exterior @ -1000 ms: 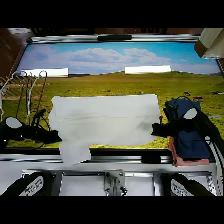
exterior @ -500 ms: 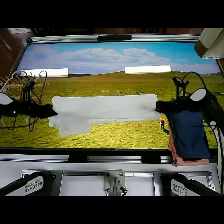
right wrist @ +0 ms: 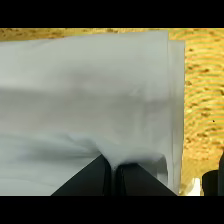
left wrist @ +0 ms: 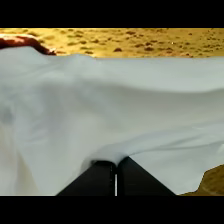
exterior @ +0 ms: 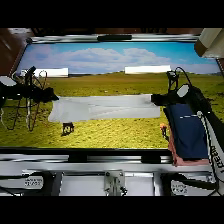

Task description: Fold the shirts.

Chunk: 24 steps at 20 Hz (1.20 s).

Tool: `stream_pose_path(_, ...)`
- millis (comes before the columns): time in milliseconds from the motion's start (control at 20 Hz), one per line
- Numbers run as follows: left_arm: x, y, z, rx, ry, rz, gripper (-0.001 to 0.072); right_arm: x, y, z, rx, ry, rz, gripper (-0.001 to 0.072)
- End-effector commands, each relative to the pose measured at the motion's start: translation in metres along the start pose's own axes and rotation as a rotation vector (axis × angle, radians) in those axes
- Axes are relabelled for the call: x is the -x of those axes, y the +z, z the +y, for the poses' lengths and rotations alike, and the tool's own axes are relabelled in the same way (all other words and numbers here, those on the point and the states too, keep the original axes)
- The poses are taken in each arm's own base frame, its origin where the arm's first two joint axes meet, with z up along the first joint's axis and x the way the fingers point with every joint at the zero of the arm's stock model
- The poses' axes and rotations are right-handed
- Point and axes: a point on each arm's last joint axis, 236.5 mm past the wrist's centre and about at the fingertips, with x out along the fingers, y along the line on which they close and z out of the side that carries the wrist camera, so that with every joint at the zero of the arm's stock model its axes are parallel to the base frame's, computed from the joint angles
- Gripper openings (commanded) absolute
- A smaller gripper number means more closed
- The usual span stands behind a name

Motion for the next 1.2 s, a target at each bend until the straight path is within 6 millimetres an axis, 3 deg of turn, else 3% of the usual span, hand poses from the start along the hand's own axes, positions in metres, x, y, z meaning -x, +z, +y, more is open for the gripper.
stream_pose_path(0, -0.020, -0.001, 0.011, 0.057, -0.004, 0.045, 0.0035, -0.010, 0.005, 0.002, -0.038, 0.014, -0.017, 0.0069)
stream_pose_path(100, -0.028, -0.005, 0.015, 0.085, -0.006, 0.064, 0.0038, -0.016, -0.004, 0.004, -0.053, 0.028, 0.021, 0.0100)
stream_pose_path(150, -0.029, -0.005, 0.016, 0.095, -0.005, 0.067, 0.0137, -0.017, -0.007, 0.004, -0.051, 0.029, 0.035, 0.0308)
stream_pose_path(200, -0.028, -0.005, 0.015, 0.111, -0.005, 0.066, 0.0501, -0.016, -0.010, 0.005, -0.038, 0.032, 0.047, 0.0556)
stream_pose_path(250, -0.027, -0.006, 0.014, 0.127, -0.007, 0.072, 0.0697, -0.011, -0.012, 0.003, -0.012, 0.030, 0.063, 0.0571)
stream_pose_path(400, -0.019, -0.015, 0.005, 0.113, -0.031, 0.128, 0.0701, 0.001, -0.009, -0.013, 0.031, -0.017, 0.087, 0.0589)
stream_pose_path(450, -0.017, -0.018, 0.002, 0.108, -0.038, 0.145, 0.0701, 0.002, -0.007, -0.016, 0.022, -0.020, 0.080, 0.0650)
stream_pose_path(500, -0.016, -0.021, -0.001, 0.108, -0.047, 0.159, 0.0700, 0.000, -0.006, -0.018, 0.014, -0.023, 0.077, 0.0663)
stream_pose_path(850, -0.005, -0.029, -0.019, 0.098, -0.097, 0.192, 0.0700, -0.038, -0.016, -0.027, -0.023, -0.028, 0.111, 0.0662)
stream_pose_path(1050, 0.005, -0.025, -0.025, 0.078, -0.098, 0.164, 0.0701, -0.044, -0.018, -0.031, -0.026, -0.037, 0.118, 0.0662)
stream_pose_path(1150, 0.006, -0.024, -0.028, 0.080, -0.107, 0.158, 0.0700, -0.049, -0.024, -0.023, -0.054, -0.005, 0.140, 0.0661)
